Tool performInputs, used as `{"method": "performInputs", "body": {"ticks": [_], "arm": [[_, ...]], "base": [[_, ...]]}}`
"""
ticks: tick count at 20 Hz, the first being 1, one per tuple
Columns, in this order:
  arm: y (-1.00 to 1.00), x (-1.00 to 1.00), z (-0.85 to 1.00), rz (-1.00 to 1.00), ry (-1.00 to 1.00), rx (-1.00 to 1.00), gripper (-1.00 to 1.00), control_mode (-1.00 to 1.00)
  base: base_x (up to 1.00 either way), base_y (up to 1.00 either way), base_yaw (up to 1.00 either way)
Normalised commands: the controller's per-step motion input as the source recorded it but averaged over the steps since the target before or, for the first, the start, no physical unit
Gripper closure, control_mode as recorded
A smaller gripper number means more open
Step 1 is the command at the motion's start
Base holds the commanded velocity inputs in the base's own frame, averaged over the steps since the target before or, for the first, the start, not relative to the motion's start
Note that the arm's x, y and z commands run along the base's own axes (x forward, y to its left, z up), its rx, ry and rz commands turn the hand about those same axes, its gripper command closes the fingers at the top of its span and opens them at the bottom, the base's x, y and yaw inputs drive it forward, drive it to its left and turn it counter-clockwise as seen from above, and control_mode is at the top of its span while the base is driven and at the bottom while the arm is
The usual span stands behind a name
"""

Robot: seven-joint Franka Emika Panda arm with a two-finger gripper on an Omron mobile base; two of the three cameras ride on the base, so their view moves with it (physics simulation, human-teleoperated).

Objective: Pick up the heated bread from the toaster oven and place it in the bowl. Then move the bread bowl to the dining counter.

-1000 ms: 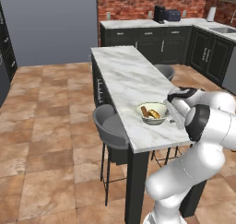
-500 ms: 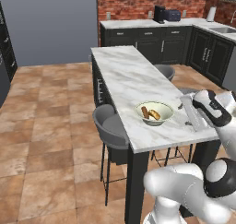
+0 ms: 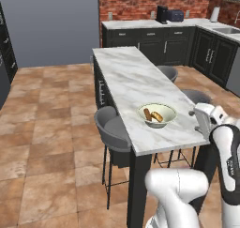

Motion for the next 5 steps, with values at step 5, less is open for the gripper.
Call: {"method": "performInputs", "body": {"ticks": [5], "arm": [[0.64,-1.00,0.00,0.13,-0.69,-0.45,-1.00,-1.00]], "base": [[0.00,0.00,0.00]]}}
